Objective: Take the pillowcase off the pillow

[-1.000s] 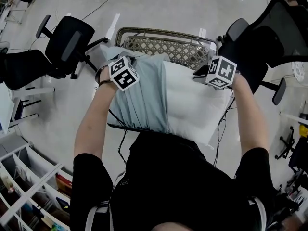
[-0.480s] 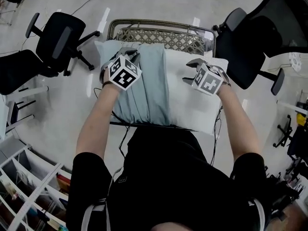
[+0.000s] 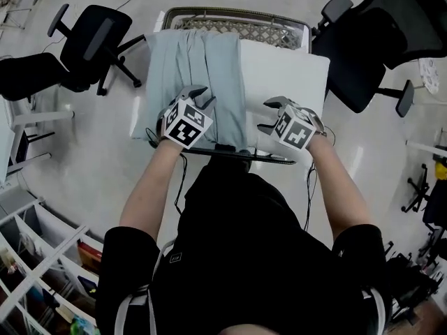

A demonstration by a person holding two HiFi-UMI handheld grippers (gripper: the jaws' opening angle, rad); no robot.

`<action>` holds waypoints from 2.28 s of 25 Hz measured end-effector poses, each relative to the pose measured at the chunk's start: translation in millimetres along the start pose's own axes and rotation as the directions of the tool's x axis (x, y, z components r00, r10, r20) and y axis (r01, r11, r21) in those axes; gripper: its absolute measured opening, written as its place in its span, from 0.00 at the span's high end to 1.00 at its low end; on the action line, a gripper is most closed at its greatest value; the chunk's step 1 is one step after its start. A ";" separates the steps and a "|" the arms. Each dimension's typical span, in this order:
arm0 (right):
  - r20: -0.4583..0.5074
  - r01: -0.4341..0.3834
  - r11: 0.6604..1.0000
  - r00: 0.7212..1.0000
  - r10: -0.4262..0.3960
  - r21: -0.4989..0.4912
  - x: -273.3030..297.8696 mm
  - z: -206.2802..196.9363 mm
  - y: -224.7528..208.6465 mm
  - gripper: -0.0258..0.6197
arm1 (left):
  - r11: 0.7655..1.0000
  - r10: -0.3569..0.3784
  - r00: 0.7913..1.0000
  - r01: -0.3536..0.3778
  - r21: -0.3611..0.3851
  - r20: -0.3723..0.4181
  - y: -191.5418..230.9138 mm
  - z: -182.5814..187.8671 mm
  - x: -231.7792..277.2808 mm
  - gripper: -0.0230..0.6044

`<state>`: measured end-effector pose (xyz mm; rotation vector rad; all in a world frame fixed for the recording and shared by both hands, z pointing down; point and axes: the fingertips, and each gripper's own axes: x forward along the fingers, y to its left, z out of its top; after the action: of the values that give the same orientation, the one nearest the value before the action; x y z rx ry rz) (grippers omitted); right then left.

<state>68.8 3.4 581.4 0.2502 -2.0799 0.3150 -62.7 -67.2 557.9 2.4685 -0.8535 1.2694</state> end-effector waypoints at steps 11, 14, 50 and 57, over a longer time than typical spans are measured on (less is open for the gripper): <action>-0.109 0.283 0.950 0.948 -0.298 -0.130 53.5 -65.6 60.8 0.32 | 0.989 0.099 0.992 -0.107 -0.106 -0.078 -97.6 -89.5 4.3 0.58; -0.156 0.370 0.894 0.896 -0.415 -0.252 76.3 -75.4 53.3 0.27 | 0.984 0.142 0.988 -0.148 -0.095 -0.067 -87.0 -89.0 17.7 0.58; -0.216 0.287 0.955 0.931 -0.295 -0.070 -22.1 -4.7 -28.6 0.69 | 0.996 0.094 0.994 -0.094 -0.007 0.054 -52.0 -25.4 1.5 0.52; -0.191 0.270 0.962 0.943 -0.274 -0.045 -29.8 -12.0 -32.1 0.71 | 0.990 0.129 0.991 -0.128 0.051 -0.029 -17.9 -59.9 -15.6 0.92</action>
<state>103.2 -21.5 565.4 0.4721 -1.8252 0.1460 -98.9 -19.6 582.1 2.4586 -0.9993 1.3842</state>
